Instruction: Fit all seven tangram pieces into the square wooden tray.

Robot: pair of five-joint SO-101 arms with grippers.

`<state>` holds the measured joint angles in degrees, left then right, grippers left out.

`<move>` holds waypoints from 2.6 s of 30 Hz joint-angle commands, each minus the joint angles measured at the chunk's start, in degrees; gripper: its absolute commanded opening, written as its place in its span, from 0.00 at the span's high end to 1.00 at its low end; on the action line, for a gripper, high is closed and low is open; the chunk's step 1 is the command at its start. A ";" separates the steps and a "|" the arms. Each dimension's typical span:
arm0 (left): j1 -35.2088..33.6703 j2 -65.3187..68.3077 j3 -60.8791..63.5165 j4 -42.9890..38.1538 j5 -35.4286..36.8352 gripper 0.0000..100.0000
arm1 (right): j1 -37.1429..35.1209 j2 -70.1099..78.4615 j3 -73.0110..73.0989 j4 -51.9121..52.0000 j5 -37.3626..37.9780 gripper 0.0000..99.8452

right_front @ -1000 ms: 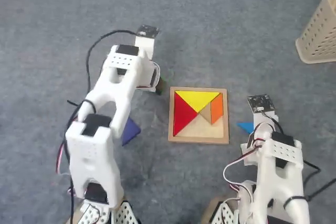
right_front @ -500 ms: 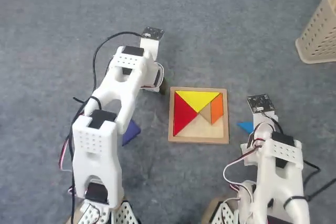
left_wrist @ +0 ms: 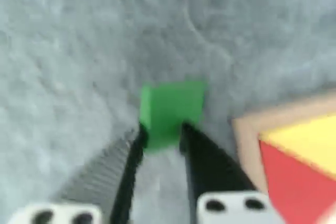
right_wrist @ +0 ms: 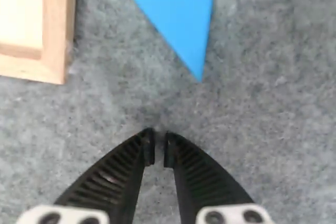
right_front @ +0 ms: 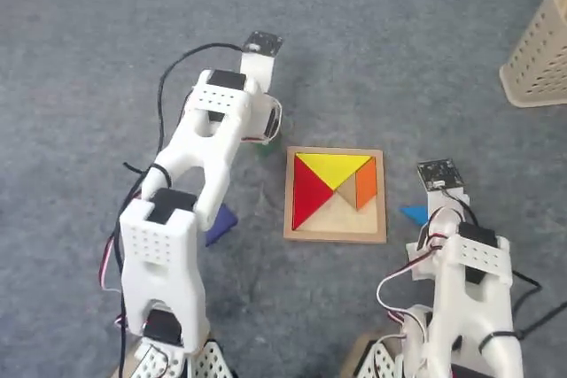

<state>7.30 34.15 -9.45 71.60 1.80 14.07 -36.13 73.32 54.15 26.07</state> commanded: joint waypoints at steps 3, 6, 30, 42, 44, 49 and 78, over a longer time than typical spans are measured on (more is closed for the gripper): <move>0.09 -2.99 0.31 3.60 -1.14 0.96 | 1.45 -1.19 0.18 -1.71 0.70 0.94; -0.09 -5.27 0.31 4.66 -1.23 0.97 | 1.45 -1.19 0.18 -1.71 0.79 0.94; -0.97 3.60 -5.58 -6.33 -10.64 0.76 | 1.36 -1.19 0.44 -1.71 0.97 0.94; -0.88 19.16 -28.79 16.62 -10.90 0.83 | 1.36 -1.19 0.53 -1.71 0.88 0.94; -0.88 21.10 -31.16 19.96 -10.90 0.84 | 1.36 -1.19 0.53 -1.71 0.88 0.94; -1.23 23.21 -32.22 26.02 -13.36 0.87 | 1.36 -1.19 0.53 -1.71 0.97 0.94; -3.78 -13.63 7.16 2.64 -13.80 0.77 | 1.36 -1.19 0.62 -2.07 1.05 0.94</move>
<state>3.52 20.97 -1.98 77.23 -12.97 14.42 -36.13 73.32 54.15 26.24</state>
